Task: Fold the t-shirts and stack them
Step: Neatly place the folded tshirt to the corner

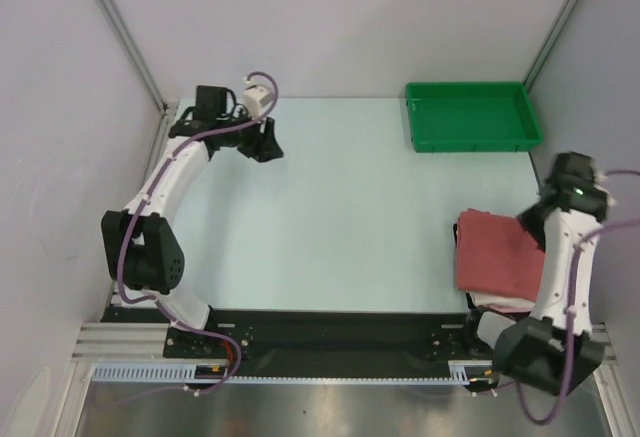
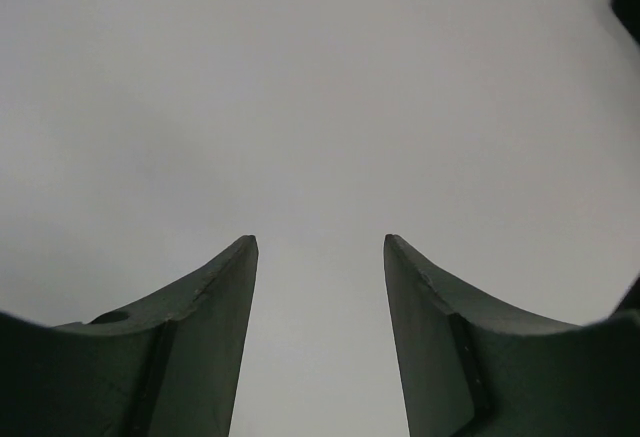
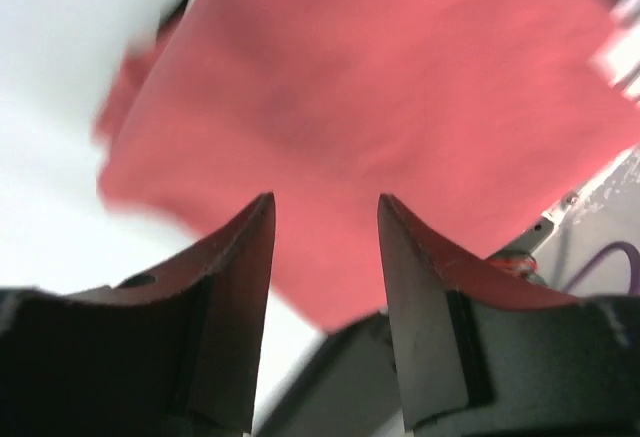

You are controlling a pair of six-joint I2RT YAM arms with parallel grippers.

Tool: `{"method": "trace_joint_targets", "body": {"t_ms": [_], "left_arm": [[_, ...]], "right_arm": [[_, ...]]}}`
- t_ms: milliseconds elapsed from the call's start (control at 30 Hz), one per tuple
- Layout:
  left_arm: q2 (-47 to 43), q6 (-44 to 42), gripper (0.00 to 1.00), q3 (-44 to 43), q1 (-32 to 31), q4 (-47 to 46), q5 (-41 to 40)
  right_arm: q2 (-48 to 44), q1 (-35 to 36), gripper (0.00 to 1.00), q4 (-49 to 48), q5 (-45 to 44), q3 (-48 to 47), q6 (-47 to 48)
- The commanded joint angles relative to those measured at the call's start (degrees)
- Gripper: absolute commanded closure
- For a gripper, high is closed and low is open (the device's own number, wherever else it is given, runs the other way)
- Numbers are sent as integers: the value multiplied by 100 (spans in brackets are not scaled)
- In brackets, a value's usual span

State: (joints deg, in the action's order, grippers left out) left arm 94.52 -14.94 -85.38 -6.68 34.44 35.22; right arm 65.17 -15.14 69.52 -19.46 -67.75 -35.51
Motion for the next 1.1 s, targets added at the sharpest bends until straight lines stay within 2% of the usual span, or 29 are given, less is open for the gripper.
{"method": "trace_joint_targets", "body": {"t_ms": [0, 33, 100, 133, 200, 233, 367, 600, 833, 1067], "left_arm": [[23, 271, 40, -251, -500, 116, 503], [31, 333, 40, -233, -527, 55, 547], [23, 378, 40, -198, -571, 11, 434], [14, 360, 40, -207, -580, 11, 398], [-4, 247, 40, -303, -580, 107, 345], [5, 194, 40, -347, -580, 220, 336], [-56, -17, 40, -479, -572, 432, 284], [-92, -53, 40, -514, -501, 538, 336], [-30, -27, 40, -725, -449, 643, 336], [84, -18, 40, -901, -413, 722, 327]], "right_arm": [[-829, -2439, 48, -193, 1531, 200, 991], [-917, -2450, 41, -27, 1203, 166, 784], [-1084, -2528, 33, -17, 1278, 323, 590], [-1137, -2973, 26, 87, 1287, 393, 493], [-1278, -3301, 22, 185, 1199, 603, 195], [-1322, -3712, 20, 229, 1269, 674, -120], [-1559, -4514, 21, 168, 1340, 1105, -475], [-1533, -5236, 23, -87, 1146, 1474, -650], [-1261, -5526, 28, -491, 585, 1457, -589], [-1120, -5597, 32, -966, 716, 1659, -668]]}}
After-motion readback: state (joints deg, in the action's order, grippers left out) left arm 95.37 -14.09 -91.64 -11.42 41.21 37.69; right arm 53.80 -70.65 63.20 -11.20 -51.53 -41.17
